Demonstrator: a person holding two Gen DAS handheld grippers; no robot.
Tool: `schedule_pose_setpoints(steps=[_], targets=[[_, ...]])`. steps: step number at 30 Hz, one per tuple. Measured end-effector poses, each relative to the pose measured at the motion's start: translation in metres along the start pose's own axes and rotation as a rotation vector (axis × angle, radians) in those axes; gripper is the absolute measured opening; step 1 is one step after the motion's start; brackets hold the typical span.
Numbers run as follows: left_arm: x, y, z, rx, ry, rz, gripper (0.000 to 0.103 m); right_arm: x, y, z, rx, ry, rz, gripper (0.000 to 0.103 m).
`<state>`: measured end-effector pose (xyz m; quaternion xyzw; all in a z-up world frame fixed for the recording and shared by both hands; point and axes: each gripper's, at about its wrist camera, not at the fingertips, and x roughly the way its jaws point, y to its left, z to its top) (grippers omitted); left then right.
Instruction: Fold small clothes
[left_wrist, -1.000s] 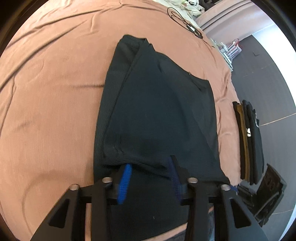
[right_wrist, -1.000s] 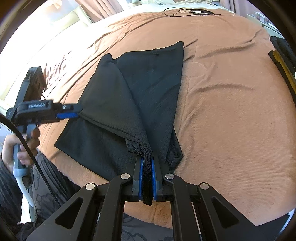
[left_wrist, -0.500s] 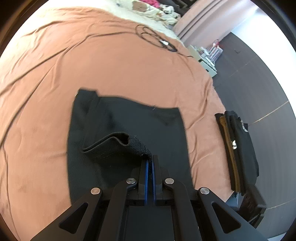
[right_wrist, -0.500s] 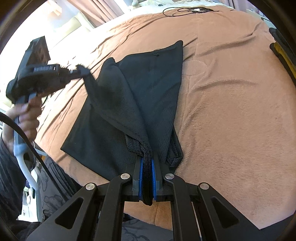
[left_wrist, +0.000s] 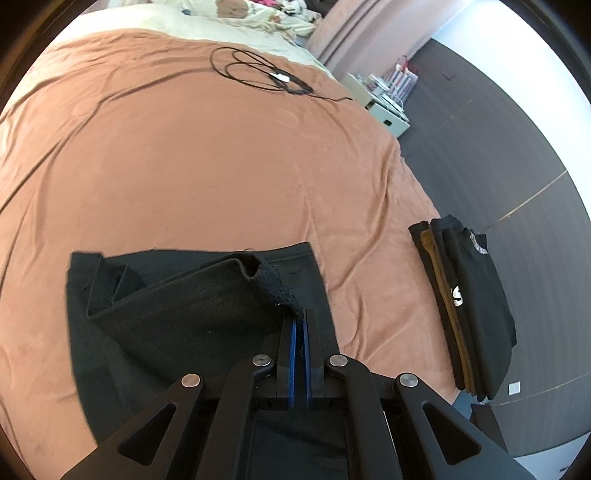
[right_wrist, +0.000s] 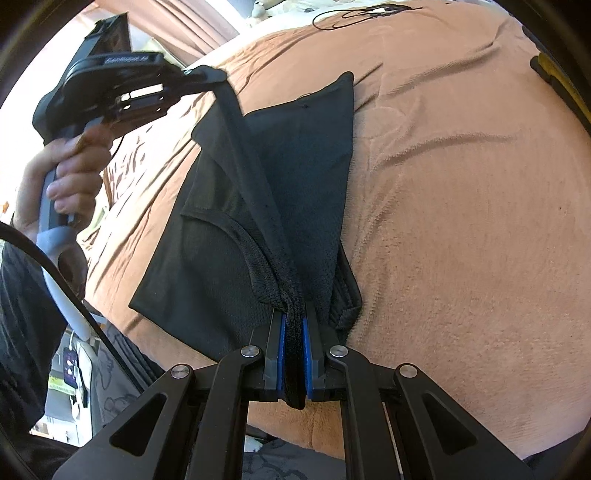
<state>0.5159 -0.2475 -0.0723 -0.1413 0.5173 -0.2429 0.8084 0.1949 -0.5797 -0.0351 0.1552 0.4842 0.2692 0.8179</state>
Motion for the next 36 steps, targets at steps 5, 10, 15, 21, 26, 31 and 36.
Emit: schedule_pose_setpoints(steps=[5,10,15,21,26,31,36], targets=[[0.024,-0.01,0.012,0.032,0.029,-0.009,0.003,0.003,-0.005,-0.001,0.019,0.003,0.011,0.004],[0.048,-0.019,0.021,0.052,0.062,-0.014,0.003,0.005,-0.009,-0.001,0.033,0.003,0.025,0.004],[0.07,-0.027,0.026,0.069,0.09,-0.011,0.003,0.007,-0.015,-0.001,0.049,0.009,0.068,0.004],[0.088,-0.029,0.03,0.057,0.124,-0.02,0.006,0.007,-0.02,-0.002,0.064,0.008,0.077,0.004],[0.079,-0.017,0.029,0.025,0.105,-0.016,0.043,0.008,-0.021,-0.001,0.062,0.007,0.073,0.004],[0.053,0.002,0.025,0.009,0.068,0.008,0.047,0.008,-0.019,0.0,0.06,0.005,0.063,0.004],[0.027,0.025,0.015,-0.009,0.054,0.053,0.046,0.008,-0.017,0.0,0.058,0.0,0.051,0.004]])
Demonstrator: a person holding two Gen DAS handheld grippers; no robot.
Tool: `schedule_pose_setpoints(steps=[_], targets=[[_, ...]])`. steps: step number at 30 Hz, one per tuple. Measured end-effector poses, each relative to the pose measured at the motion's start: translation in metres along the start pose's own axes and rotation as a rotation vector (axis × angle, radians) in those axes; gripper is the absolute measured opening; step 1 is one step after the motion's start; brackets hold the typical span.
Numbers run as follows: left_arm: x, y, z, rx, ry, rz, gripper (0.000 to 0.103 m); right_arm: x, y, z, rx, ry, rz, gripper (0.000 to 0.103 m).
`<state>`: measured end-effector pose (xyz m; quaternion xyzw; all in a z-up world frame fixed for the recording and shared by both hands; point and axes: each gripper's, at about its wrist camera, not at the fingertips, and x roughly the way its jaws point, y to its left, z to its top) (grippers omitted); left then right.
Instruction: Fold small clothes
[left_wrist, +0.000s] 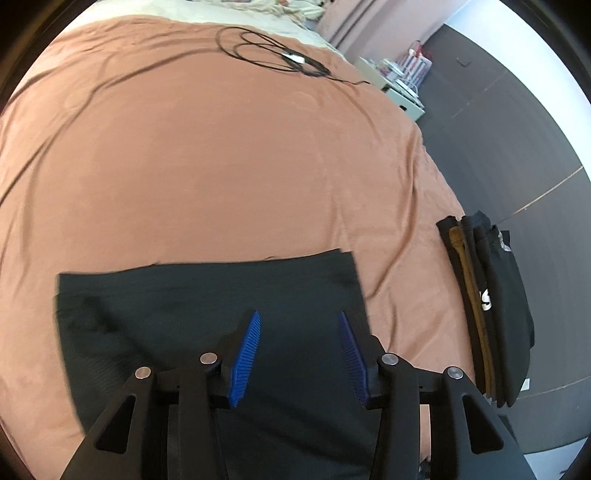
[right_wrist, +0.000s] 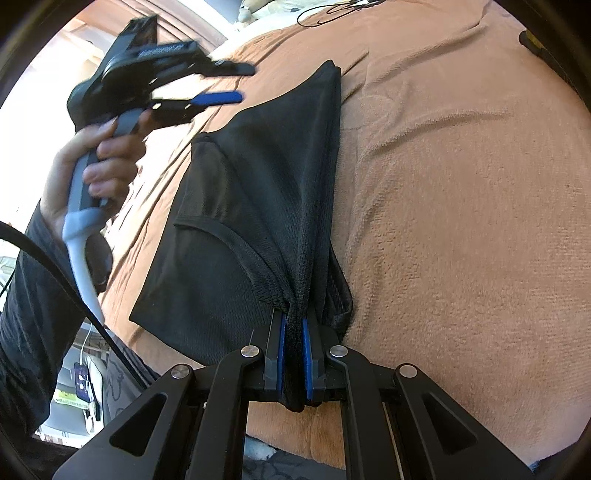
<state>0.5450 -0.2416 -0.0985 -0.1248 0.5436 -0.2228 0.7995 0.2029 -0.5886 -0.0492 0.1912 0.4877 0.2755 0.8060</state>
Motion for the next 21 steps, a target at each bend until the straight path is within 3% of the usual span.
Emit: schedule_pose_setpoints(steps=[10,17,21], targets=[[-0.036,0.041,-0.04,-0.043,-0.002,0.06,0.046,-0.002,0.006,0.002,0.005,0.003,-0.03,0.006],[-0.051,0.063,-0.072,-0.079,0.023,0.066,0.047,-0.009,0.02,0.002,-0.029,0.012,-0.113,0.007],[-0.05,0.07,-0.088,-0.095,0.05,0.062,0.047,-0.011,0.024,0.0,-0.03,0.012,-0.138,0.013]])
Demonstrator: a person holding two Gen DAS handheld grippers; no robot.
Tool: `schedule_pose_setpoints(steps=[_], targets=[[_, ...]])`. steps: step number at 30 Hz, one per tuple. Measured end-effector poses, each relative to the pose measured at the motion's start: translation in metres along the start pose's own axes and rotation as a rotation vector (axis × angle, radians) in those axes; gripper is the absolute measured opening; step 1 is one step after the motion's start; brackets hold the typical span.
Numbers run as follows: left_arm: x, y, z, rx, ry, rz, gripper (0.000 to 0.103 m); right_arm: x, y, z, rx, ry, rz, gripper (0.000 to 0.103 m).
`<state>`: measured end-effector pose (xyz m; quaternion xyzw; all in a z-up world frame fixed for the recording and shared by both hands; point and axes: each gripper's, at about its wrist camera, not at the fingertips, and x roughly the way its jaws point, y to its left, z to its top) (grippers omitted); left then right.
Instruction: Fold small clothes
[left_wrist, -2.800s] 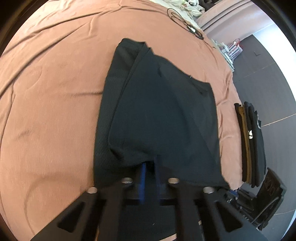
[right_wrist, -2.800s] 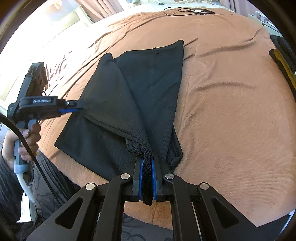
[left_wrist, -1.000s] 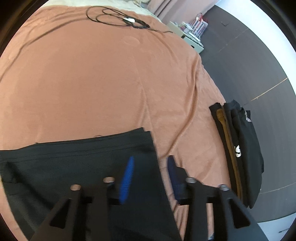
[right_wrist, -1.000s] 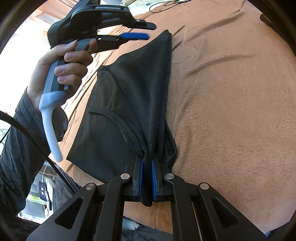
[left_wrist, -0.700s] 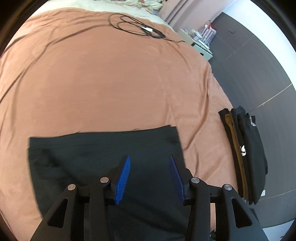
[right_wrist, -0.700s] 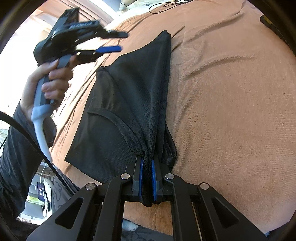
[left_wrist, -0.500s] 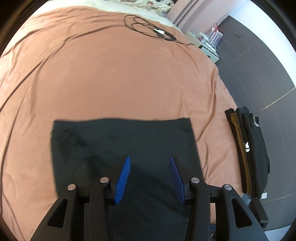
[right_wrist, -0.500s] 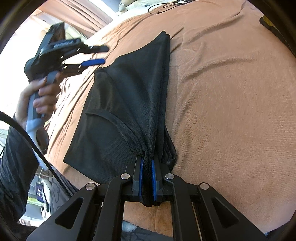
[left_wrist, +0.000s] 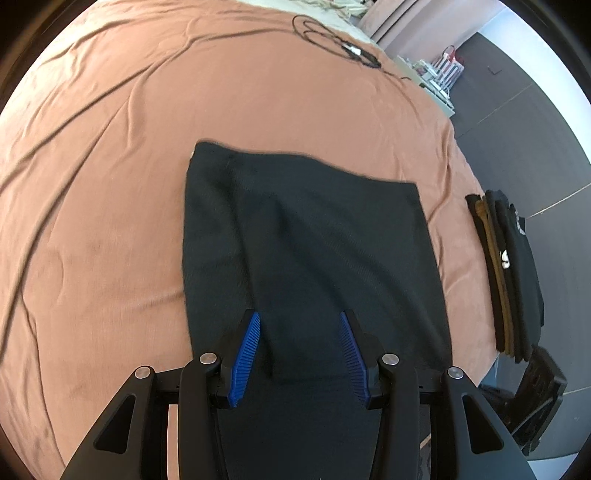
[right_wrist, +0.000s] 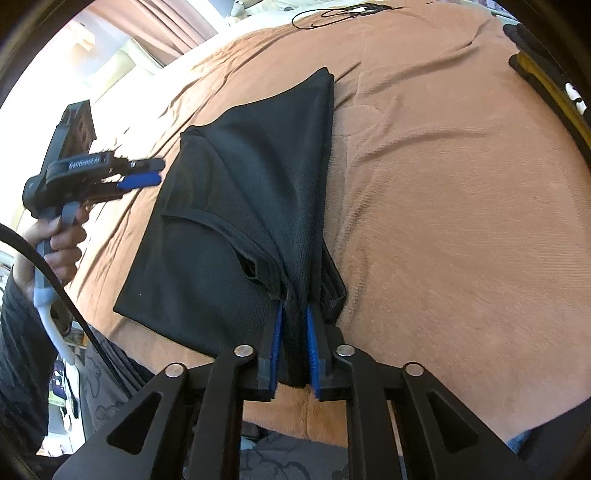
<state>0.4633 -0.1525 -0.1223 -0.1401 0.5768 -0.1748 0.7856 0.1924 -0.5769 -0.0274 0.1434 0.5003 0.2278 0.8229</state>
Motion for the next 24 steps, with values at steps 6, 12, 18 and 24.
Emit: schedule_pose_setpoints(steps=[6,12,18,24], targets=[[0.009,0.009,-0.019,-0.031,0.036,-0.02,0.05,-0.005,0.006,-0.002,-0.012,-0.015,-0.036,0.06],[0.015,0.012,-0.028,-0.054,0.041,-0.048,0.05,0.001,0.013,0.0,-0.053,-0.006,-0.094,0.06],[0.021,0.009,-0.027,-0.072,0.035,-0.09,0.05,0.014,0.023,0.006,-0.102,0.011,-0.137,0.06],[0.027,-0.001,-0.018,-0.064,0.038,-0.117,0.013,0.02,0.024,0.013,-0.114,0.007,-0.169,0.06]])
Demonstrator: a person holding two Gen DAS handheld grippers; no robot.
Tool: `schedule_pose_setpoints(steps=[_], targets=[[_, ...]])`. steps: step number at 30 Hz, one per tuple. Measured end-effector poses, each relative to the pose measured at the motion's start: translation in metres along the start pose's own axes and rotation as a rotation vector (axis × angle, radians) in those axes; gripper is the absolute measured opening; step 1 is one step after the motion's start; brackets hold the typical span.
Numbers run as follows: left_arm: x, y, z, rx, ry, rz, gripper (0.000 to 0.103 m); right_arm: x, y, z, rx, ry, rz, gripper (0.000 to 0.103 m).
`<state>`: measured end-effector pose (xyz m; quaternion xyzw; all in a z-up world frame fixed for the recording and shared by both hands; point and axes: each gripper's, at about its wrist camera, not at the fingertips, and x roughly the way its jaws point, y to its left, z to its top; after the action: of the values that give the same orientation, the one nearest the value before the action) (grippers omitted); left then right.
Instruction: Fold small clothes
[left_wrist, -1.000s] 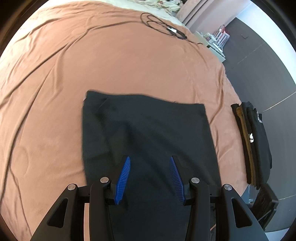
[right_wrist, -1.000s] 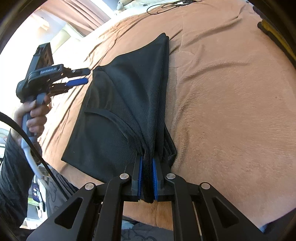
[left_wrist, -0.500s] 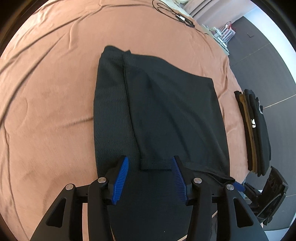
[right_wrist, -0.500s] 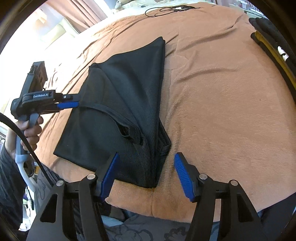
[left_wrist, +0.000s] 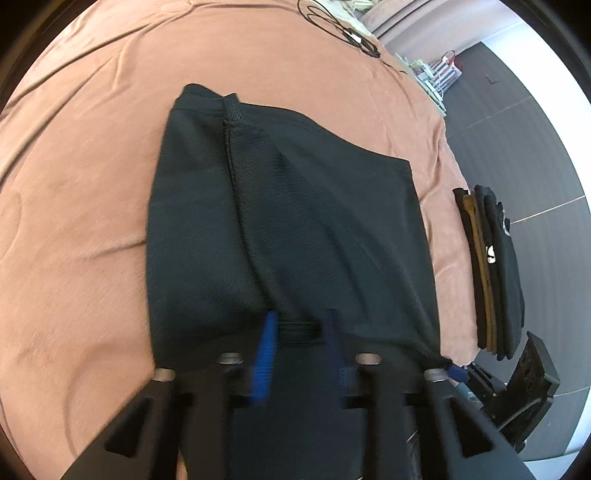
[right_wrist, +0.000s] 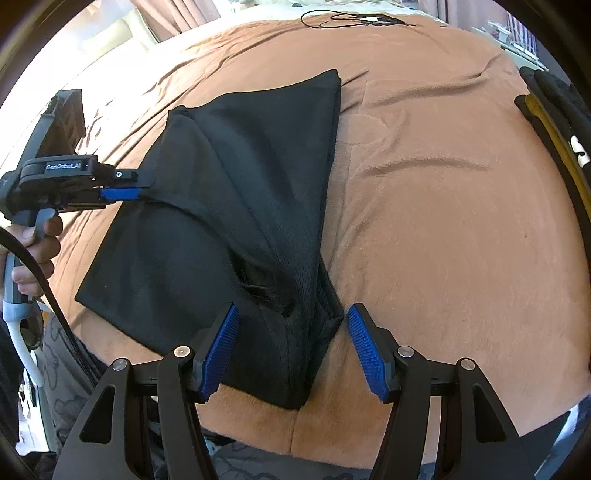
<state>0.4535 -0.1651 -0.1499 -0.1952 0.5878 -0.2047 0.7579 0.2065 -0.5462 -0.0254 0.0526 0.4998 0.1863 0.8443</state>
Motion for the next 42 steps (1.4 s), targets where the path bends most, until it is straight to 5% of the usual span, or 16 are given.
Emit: schedule_pose_setpoints(steps=[16,42], targets=[[0.0,-0.042,0.052,0.069,-0.058,-0.021,0.008,-0.015,-0.02,0.002,0.033,-0.036,0.027,0.049],[0.044,-0.089,0.106,0.113,-0.051,-0.018,0.009,-0.013,-0.045,-0.002,0.092,-0.026,0.104,0.049]])
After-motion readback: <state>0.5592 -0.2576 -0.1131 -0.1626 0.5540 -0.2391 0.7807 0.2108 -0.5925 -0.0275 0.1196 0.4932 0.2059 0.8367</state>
